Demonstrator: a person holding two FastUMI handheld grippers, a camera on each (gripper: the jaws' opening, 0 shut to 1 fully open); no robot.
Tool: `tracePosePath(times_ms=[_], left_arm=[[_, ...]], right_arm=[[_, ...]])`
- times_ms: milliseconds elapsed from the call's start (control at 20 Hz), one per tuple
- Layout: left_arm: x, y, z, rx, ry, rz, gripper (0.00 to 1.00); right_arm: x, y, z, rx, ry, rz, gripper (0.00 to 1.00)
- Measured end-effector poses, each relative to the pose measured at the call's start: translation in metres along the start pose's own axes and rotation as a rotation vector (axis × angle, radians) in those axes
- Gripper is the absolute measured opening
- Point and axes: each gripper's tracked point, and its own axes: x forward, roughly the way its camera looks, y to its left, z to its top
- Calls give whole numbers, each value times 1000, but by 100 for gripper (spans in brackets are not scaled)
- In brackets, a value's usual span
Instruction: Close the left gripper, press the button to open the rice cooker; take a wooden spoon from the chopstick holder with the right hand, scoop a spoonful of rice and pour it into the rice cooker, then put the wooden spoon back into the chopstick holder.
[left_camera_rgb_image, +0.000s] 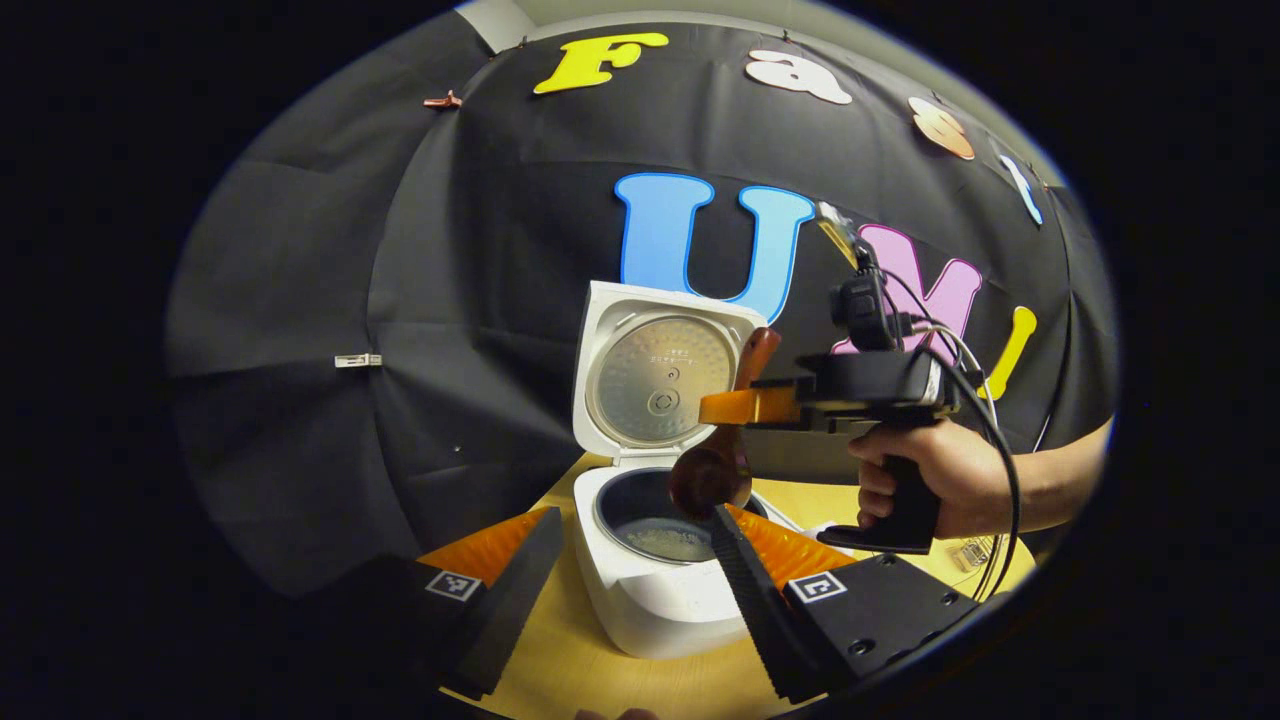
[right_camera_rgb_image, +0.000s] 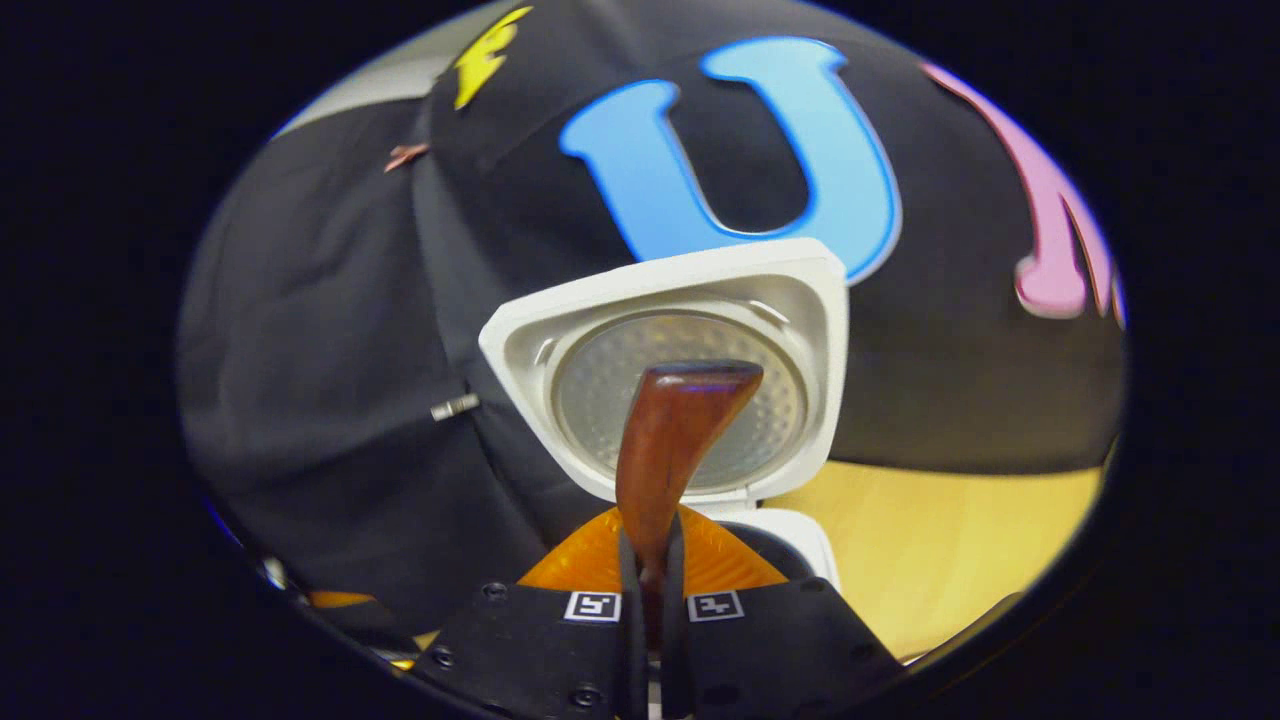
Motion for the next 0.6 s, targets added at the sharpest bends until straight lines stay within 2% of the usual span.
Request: tracePosePath(times_ms=[350, 500, 600], left_arm=[[-3, -17, 16, 43, -21, 9, 95], [1, -29, 24, 62, -33, -2, 95], [6, -40, 29, 66, -37, -10, 95]], right_arm=[[-31, -49, 16, 496, -66, 10, 10], [-70, -84, 39, 693, -141, 24, 10], [-109, -121, 48, 741, -189, -2, 10]])
